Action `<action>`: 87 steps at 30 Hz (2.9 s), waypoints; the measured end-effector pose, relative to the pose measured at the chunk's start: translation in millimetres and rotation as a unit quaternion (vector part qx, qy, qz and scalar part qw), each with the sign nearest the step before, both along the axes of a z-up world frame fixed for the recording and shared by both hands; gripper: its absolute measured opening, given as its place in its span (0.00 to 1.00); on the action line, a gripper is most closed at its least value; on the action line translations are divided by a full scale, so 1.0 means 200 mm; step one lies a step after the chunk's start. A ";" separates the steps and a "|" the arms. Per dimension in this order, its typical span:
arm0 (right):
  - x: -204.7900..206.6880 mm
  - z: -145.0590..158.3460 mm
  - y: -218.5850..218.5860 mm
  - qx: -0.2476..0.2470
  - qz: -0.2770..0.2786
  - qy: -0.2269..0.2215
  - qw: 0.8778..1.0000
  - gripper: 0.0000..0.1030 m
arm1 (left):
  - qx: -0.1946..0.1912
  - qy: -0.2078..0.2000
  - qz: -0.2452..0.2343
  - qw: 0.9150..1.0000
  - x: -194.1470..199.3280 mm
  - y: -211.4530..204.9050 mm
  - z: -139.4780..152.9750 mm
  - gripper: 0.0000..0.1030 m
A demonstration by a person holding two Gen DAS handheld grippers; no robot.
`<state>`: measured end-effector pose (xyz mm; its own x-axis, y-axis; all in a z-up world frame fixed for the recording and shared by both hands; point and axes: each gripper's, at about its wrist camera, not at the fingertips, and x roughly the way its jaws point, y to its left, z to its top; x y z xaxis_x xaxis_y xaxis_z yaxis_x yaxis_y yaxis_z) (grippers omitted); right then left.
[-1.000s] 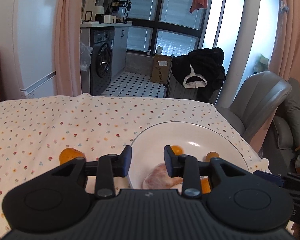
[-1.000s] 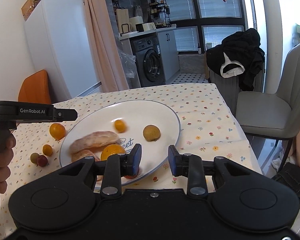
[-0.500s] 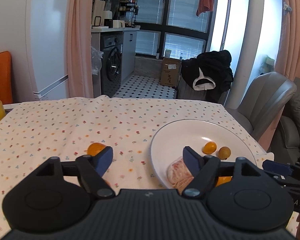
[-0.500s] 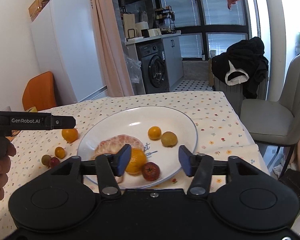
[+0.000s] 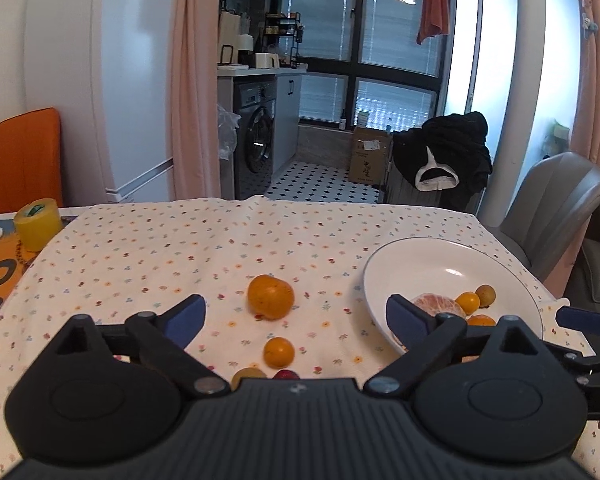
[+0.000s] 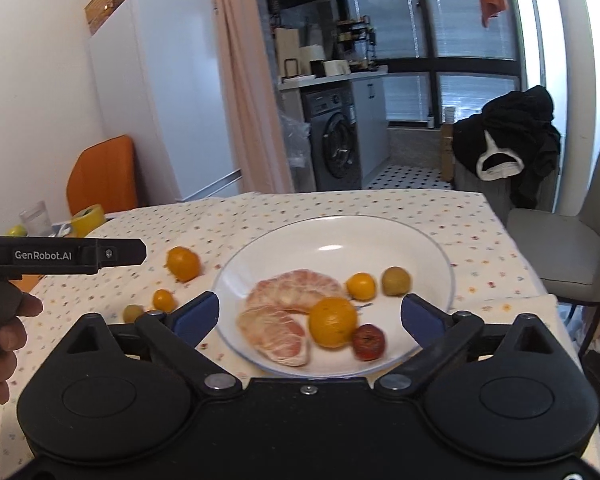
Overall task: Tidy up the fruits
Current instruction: 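Withdraw both open tools from the plate toward the remaining fruits, then grasp the red cherry tomato with the right tool while the left grasps the brown-green fruit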
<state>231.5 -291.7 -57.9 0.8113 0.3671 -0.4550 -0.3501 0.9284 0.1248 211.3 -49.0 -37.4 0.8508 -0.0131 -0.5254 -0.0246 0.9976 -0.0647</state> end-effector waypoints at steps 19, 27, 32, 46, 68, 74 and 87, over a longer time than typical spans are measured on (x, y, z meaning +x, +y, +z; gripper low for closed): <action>0.00 0.02 0.26 0.003 0.070 0.011 0.997 1.00 | -0.014 0.025 0.033 0.999 -0.15 0.29 -0.01 0.95; 0.02 0.00 0.36 -0.003 0.097 0.026 0.995 0.90 | -0.012 0.024 0.043 0.999 -0.19 0.35 -0.03 0.92; 0.04 0.00 0.42 -0.004 0.126 0.035 0.991 0.73 | -0.017 0.032 0.035 0.999 -0.18 0.36 -0.06 0.78; 0.13 -0.09 0.59 -0.011 0.171 0.080 0.982 0.57 | -0.049 0.064 0.017 0.997 -0.12 0.41 -0.17 0.52; 0.19 -0.15 0.68 -0.012 0.184 0.094 0.978 0.21 | -0.059 0.074 0.002 0.996 -0.02 0.40 -0.21 0.51; 0.19 -0.11 0.60 0.008 0.176 0.091 0.980 0.21 | -0.060 0.073 -0.009 0.995 0.00 0.34 -0.21 0.51; 0.17 -0.05 0.46 0.010 0.141 0.070 0.987 0.21 | -0.058 0.083 -0.020 0.995 0.05 0.22 -0.29 0.43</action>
<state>265.0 -198.8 -68.0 0.6048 0.5797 -0.5461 -0.5720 0.7933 0.2086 221.6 -4.3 -94.5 0.7505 -0.1130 -0.6512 -0.0055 0.9842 -0.1771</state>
